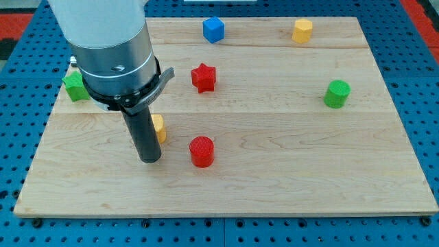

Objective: Push the red star towards the red circle

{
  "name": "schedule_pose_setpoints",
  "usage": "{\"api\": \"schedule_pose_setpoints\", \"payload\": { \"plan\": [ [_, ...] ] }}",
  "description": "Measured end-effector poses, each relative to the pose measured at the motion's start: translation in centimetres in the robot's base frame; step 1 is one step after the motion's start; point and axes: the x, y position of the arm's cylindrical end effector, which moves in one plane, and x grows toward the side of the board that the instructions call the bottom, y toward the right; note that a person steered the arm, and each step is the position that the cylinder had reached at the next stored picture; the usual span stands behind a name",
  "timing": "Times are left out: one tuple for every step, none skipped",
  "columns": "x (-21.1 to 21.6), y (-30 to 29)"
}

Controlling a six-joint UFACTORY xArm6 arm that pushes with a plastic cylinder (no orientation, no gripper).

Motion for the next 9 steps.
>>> {"api": "schedule_pose_setpoints", "payload": {
  "plan": [
    [-0.2, 0.1],
    [-0.2, -0.2],
    [0.5, -0.1],
    [4.1, 0.0],
    [2.6, -0.4],
    [2.6, -0.8],
    [2.9, -0.7],
    [5.7, 4.0],
    [7.4, 13.7]
  ]
}}
